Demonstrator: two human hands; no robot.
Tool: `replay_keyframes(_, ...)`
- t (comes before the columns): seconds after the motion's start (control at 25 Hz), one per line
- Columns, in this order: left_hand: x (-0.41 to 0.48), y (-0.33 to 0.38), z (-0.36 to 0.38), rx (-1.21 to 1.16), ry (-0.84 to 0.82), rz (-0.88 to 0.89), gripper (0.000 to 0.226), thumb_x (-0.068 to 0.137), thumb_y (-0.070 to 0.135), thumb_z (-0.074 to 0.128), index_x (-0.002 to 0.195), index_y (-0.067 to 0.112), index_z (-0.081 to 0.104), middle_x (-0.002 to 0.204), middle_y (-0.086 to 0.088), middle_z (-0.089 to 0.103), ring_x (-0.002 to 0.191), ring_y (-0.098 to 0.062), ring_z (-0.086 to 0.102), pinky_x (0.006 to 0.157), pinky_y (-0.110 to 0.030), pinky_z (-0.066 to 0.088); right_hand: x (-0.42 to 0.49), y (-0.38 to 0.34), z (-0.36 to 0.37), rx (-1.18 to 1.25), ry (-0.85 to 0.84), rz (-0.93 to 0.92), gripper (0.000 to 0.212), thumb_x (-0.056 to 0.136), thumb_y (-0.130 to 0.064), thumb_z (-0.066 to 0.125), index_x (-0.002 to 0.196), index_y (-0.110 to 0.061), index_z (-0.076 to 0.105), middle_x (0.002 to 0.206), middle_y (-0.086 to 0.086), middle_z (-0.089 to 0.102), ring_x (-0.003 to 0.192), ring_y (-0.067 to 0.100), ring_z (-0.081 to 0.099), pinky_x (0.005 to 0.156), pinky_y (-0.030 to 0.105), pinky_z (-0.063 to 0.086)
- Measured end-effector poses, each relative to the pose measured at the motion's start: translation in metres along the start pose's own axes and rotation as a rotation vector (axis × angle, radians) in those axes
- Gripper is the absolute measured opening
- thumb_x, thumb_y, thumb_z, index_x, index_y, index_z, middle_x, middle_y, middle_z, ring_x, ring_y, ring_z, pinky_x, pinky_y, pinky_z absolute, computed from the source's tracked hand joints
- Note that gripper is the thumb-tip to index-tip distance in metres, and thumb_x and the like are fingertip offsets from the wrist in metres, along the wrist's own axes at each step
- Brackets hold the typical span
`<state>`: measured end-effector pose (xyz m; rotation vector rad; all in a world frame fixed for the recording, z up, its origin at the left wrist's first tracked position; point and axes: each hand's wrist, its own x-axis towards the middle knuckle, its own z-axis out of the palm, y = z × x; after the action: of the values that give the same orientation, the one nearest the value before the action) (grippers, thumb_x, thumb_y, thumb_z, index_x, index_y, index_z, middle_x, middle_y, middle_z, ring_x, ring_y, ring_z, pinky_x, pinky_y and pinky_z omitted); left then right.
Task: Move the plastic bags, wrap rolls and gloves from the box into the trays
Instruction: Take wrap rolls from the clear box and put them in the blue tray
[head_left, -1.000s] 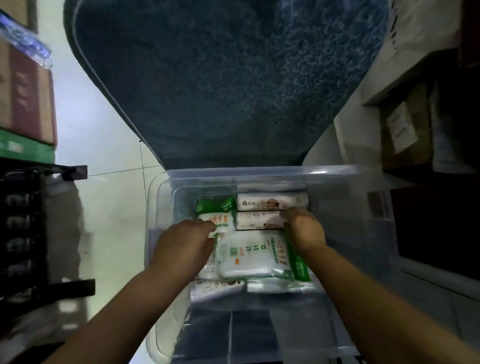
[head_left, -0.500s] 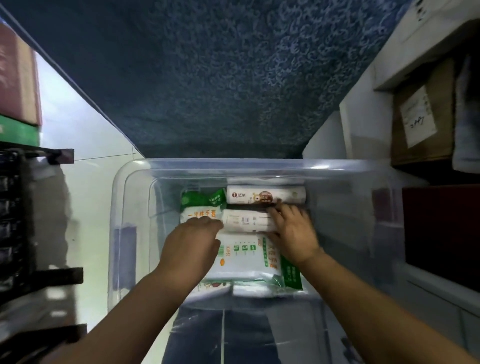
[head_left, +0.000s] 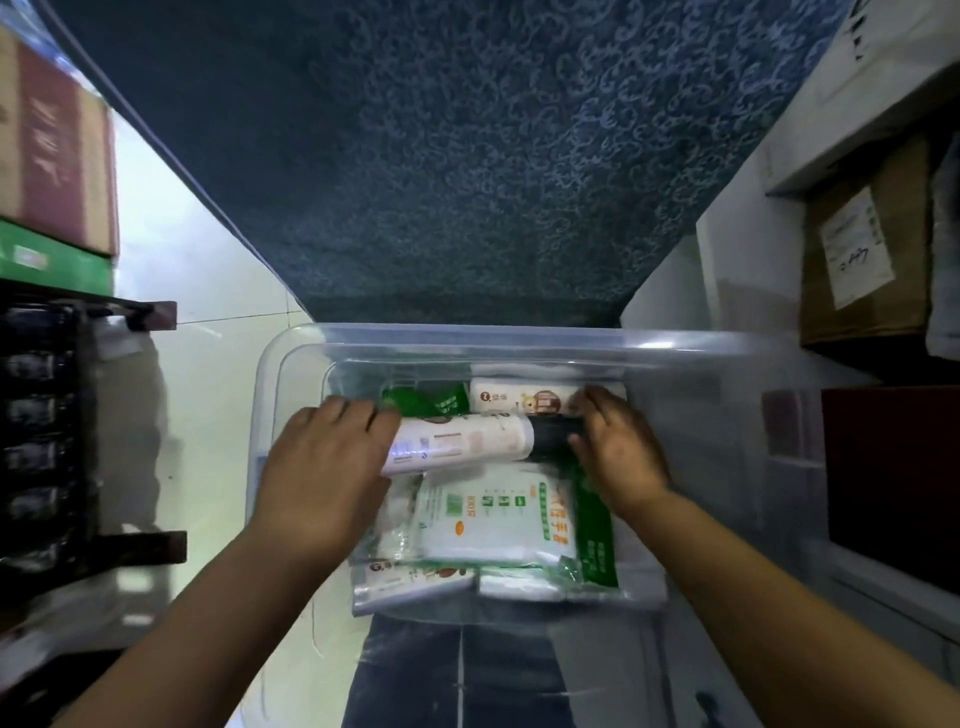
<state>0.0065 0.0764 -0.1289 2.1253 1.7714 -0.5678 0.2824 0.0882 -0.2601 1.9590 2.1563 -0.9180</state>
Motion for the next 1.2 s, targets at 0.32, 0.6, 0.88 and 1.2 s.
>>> replay_keyframes(0.32,-0.011,-0.019,0.001,0.056,0.021,0.072,0.054,0.047,0.026,0.088,0.095,0.013,0.067,0.077,-0.008,0.067,0.066,-0.028,0.06,0.056,-0.033,0.049,0.013,0.006,0.024,-0.228,0.019,0.07,0.031,0.08,-0.028,0.063,0.109,-0.021,0.055,0.113,0.009,0.061,0.106,0.031,0.05,0.097,0.039,0.038)
replay_keyframes(0.6,-0.031,-0.028,-0.047,-0.021,0.162,0.072,0.052,0.053,0.018,0.085,0.1,0.007,0.066,0.084,-0.015,0.068,0.07,-0.036,0.06,0.06,-0.037,0.049,-0.064,-0.016,-0.058,-0.135,0.075,-0.007,0.046,0.068,-0.036,0.078,0.1,-0.013,0.054,0.096,0.009,0.067,0.08,0.028,0.064,0.061,0.028,0.043)
replay_keyframes(0.88,-0.071,-0.038,-0.141,-0.17,0.376,0.128,0.052,0.056,0.024,0.085,0.103,0.017,0.064,0.081,-0.007,0.066,0.065,-0.03,0.061,0.048,-0.02,0.027,-0.188,-0.074,-0.172,-0.177,0.435,0.147,0.051,0.053,-0.037,0.084,0.094,-0.015,0.063,0.078,0.006,0.068,0.064,0.026,0.065,0.046,0.03,0.049)
replay_keyframes(1.2,-0.107,0.041,-0.225,-0.343,0.464,0.335,0.048,0.065,0.027,0.078,0.109,0.022,0.06,0.089,-0.006,0.059,0.073,-0.029,0.055,0.055,-0.031,0.038,-0.353,-0.099,-0.237,-0.298,0.659,0.464,0.071,0.052,-0.041,0.084,0.113,-0.012,0.061,0.09,0.006,0.069,0.067,0.022,0.063,0.05,0.028,0.048)
